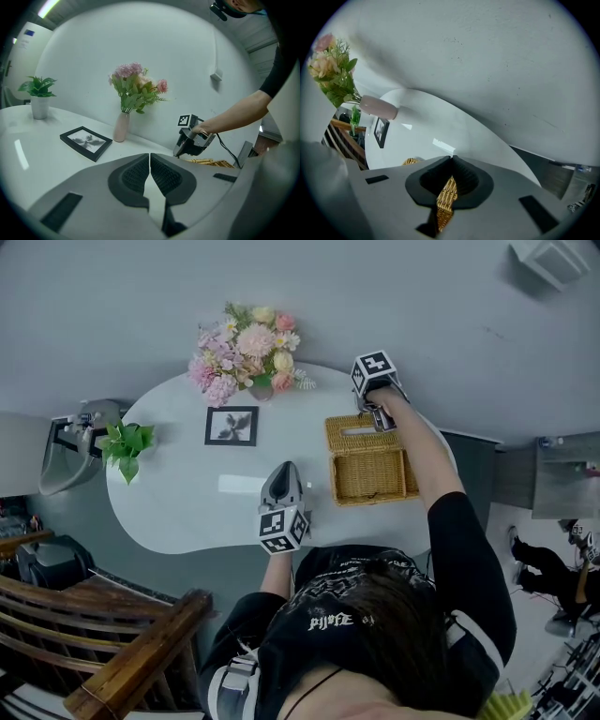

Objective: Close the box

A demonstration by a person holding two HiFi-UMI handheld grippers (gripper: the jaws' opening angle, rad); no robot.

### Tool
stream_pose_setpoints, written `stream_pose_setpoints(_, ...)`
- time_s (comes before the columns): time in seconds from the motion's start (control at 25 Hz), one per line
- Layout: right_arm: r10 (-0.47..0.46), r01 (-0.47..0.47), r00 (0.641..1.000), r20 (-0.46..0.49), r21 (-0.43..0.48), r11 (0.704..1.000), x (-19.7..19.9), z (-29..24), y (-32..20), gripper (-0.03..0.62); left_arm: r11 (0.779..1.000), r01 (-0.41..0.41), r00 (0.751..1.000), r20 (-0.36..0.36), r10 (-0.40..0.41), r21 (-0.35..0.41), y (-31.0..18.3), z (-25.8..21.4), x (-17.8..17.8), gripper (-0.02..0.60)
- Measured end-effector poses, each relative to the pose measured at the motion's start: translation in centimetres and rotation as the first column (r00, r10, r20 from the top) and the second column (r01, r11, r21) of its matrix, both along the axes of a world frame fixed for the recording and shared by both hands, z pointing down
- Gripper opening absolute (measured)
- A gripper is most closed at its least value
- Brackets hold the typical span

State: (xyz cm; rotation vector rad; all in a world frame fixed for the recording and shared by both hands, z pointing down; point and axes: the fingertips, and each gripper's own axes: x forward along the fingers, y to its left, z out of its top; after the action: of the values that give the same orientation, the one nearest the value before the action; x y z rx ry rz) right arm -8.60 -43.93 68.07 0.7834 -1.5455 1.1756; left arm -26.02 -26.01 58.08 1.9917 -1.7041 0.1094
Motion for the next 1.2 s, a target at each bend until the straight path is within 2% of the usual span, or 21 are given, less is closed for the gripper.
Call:
stream_pose_setpoints(0.48, 0.018, -0.026, 0.995, 0.099, 0.081, 0.996, -1.0, -2.7, -0.6, 0.037, 0.999, -0.033, 0.999, -0.002, 0.033, 0.011, 0.2, -0.4, 0.9, 0.026)
stream_pose_setpoints(1.2, 0.022, -0.062, 0.983, 0.185, 0.216, 0.974, -0.8, -7.7, -0.6, 0.037, 0.997, -0.064, 0.998, 0.008, 0.063, 0.042, 1.7, -2.0, 2.2, 0.026)
